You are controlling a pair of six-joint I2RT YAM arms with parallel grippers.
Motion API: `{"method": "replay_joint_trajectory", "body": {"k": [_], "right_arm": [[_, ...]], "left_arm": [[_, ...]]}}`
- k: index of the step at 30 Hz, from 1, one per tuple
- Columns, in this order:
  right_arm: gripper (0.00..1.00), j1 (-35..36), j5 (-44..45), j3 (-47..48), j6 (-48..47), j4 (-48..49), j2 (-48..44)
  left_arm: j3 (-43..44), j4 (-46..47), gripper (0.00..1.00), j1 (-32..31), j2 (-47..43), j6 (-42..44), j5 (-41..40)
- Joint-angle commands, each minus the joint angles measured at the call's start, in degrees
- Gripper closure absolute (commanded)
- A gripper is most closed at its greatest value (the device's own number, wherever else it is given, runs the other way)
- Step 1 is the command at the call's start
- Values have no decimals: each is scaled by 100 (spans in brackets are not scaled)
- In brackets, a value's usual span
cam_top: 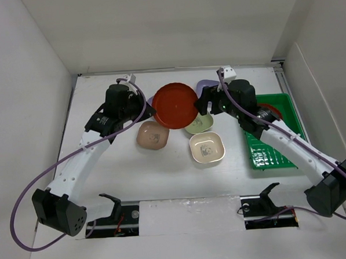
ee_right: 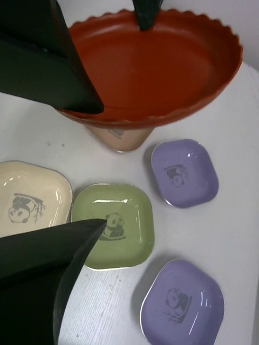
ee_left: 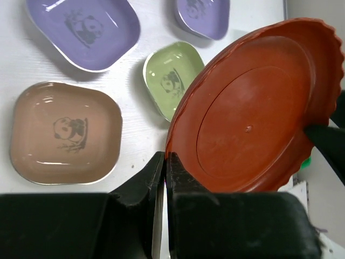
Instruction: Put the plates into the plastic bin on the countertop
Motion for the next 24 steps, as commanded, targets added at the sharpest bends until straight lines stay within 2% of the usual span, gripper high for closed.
{"method": "replay_joint_trajectory", "body": {"k": [1, 5, 6, 7, 10, 11, 13, 15, 17, 18, 21, 22, 24], "right_arm": [[20, 20, 238, -80, -4, 337, -33], [35, 20, 238, -142, 58, 451, 81], [42, 20, 238, -142, 58, 451, 133], [62, 20, 238, -142, 58, 451, 134], [90, 73, 238, -142, 120, 504, 247], [97, 73, 238, -142, 120, 504, 248], [100, 73, 185, -142, 120, 504, 309], [100, 73, 185, -142, 120, 504, 309], [100, 73, 404, -142, 242, 504, 240], [100, -136, 779, -211, 373, 330, 187], [100, -707, 1177, -431, 926, 48, -33], [100, -1205, 1283, -597, 1102, -171, -33], [100, -1752, 1450, -861, 1524, -243, -279]], "left_arm": [[-121, 330, 100, -5, -233, 214, 547], [-173, 382, 100, -5, -233, 267, 784], [-174, 382, 100, -5, -233, 319, 785], [-174, 382, 100, -5, -233, 320, 785], [-174, 487, 100, -5, -285, 320, 846], [-174, 488, 100, -5, -285, 320, 925], [-174, 628, 100, -5, -285, 372, 978], [-174, 629, 82, -5, -285, 373, 891], [-174, 690, 43, -5, -347, 233, 524], [-174, 690, 1, -5, -399, 232, 364], [-226, 629, 0, -5, -470, 22, -575], [-227, 542, 0, -5, -531, -49, -795], [-340, 462, 0, -5, -601, -136, -1260]]}}
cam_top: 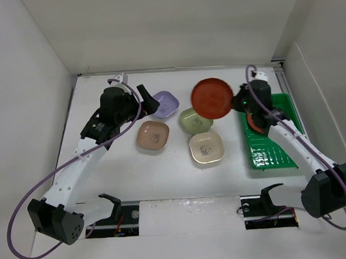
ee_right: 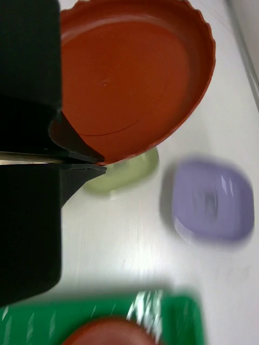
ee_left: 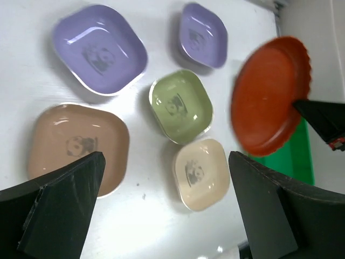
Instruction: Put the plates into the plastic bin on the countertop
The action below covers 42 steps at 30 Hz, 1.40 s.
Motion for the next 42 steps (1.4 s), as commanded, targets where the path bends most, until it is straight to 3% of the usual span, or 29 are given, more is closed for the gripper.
{"method": "replay_joint_trajectory", "body": {"k": [1, 8, 12, 20, 27, 29, 30, 32, 35, 39, 42], "right_arm": [[100, -1317, 732, -403, 821, -335, -430], [100, -3718, 372, -1493, 1236, 60, -853], [100, -4406, 310, -1608, 1447, 261, -607], [100, -4654, -85, -1397, 1578, 701, 736], [99, -4540, -147, -1319, 1579, 966, 1080], [84, -4488, -234, -1318, 1579, 966, 1134], [71, -4487, -235, -1318, 1579, 966, 1134], [24, -4382, -148, -1318, 1579, 966, 932], [8, -4224, 55, -1450, 1579, 861, 458], [6, -4109, 205, -1450, 1631, 465, -306], [1, -3741, 152, -1450, 1561, 333, -1053]], "left_arm": [[-181, 70, 0, 11, -241, -196, -931], [-577, 255, 0, 63, -294, -143, -878], [-682, 308, 0, 63, -241, -143, -825], [-735, 360, 0, 116, -188, -38, -632], [-788, 360, 0, 116, -188, -38, -580], [-788, 360, 0, 116, -188, -38, -579], [-788, 360, 0, 116, -188, -38, -579], [-788, 360, 0, 116, -188, -38, -579], [-788, 282, 0, 116, -188, -38, -780], [-788, -43, 0, 168, -188, -510, -1536], [-1252, -44, 0, 353, -311, -819, -1695]]}}
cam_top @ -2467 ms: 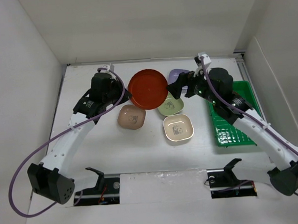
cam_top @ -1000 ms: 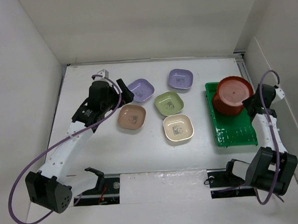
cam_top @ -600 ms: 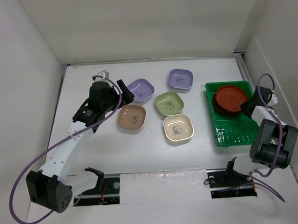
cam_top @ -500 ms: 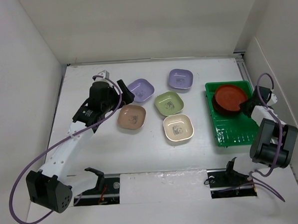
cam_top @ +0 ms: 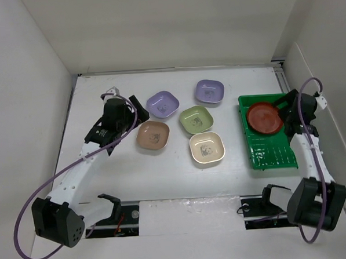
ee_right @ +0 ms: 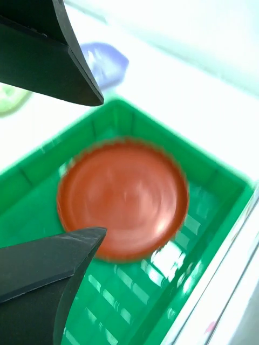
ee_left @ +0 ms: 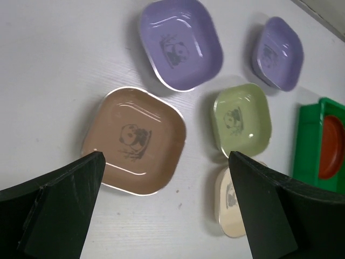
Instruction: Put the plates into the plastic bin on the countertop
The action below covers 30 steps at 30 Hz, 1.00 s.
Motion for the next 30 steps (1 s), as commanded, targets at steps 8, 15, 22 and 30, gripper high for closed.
{"method": "replay_joint_trajectory", "body": {"k": [8, 15, 22, 30], "right_arm": [[1, 2696, -125, 476, -965, -326, -1314], [1, 4173, -904, 451, -1344, -108, -823], [2, 6188, 129, 1503, -1143, -45, 1144], [6, 6665, 789, 3025, -852, -265, 3736]], "left_arm": [[-1326, 288, 0, 152, 91, -838, -922], [-1380, 429, 0, 152, 592, -1004, -992], [-1652, 491, 0, 152, 233, -1268, -1124], [-1162, -139, 0, 152, -618, -795, -702]]}}
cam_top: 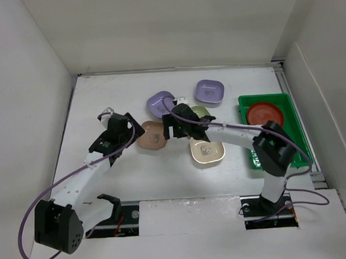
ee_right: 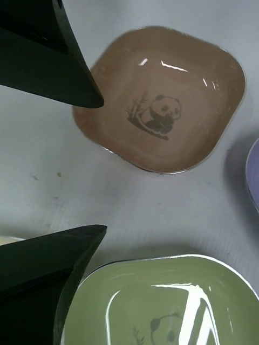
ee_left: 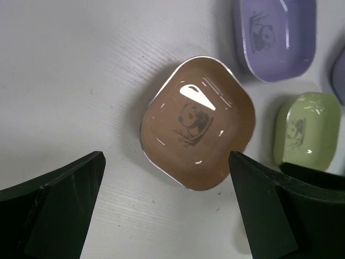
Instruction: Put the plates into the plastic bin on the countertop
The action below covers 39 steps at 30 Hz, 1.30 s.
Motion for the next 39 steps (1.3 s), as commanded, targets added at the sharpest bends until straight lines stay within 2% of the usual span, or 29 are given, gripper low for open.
{"method": "replay_joint_trajectory", "body": {"k": [1, 4, 9, 11, 12, 15, 16, 18, 19, 20, 24, 27, 30, 33, 34, 35, 37, 39], "right_arm": [[6, 44, 416, 617, 217, -53, 552], [11, 44, 284, 978, 278, -53, 991], [34, 44, 337, 1365, 419, -299, 1502], [40, 97, 284, 1505, 419, -352, 1686], [49, 97, 179, 1506, 419, -352, 1739], [64, 158, -102, 1568, 419, -352, 1871], [73, 211, -259, 1568, 419, -291, 1872], [79, 264, -401, 1568, 472, -229, 1924], [93, 342, -506, 1620, 472, -229, 1924], [100, 413, -507, 1620, 472, -229, 1924], [100, 413, -788, 1743, 402, -176, 1609], [100, 204, -964, 1612, 156, -115, 924], [100, -227, -554, 1392, -46, -474, 90], [100, -1201, -253, 989, -230, -826, -728], [100, -1813, -139, 761, -231, -975, -904], [100, -2115, -77, 620, -231, -1037, -1254], [100, -2730, -77, 295, -231, -1038, -1607], [100, -3653, -77, -232, -231, -889, -2028]], "left_arm": [[621, -493, 0, 8, -477, 292, -41], [1148, -1011, 0, 8, -828, 485, -262], [1896, -1602, 0, 8, -962, 855, -737], [2028, -1655, 0, 8, -962, 855, -842], [2081, -1707, 0, 8, -962, 916, -912], [2081, -1708, 0, 8, -962, 917, -913], [2081, -1708, 0, 8, -962, 917, -913], [2029, -1656, 0, 78, -962, 864, -913], [2028, -1655, 0, 174, -962, 864, -913], [2028, -1655, 0, 236, -962, 864, -843], [2028, -1550, 0, 508, -962, 978, -667], [2028, -1488, 0, 509, -962, 1092, -667], [1976, -1435, 0, 509, -962, 1224, -729], [1757, -1163, 0, 509, -909, 1347, -510], [1695, -1102, 0, 509, -909, 1417, -448], [1625, -1040, 0, 509, -909, 1479, -395], [1624, -1040, 0, 509, -848, 1479, -280], [1624, -1040, 0, 509, -848, 1550, -280]]}}
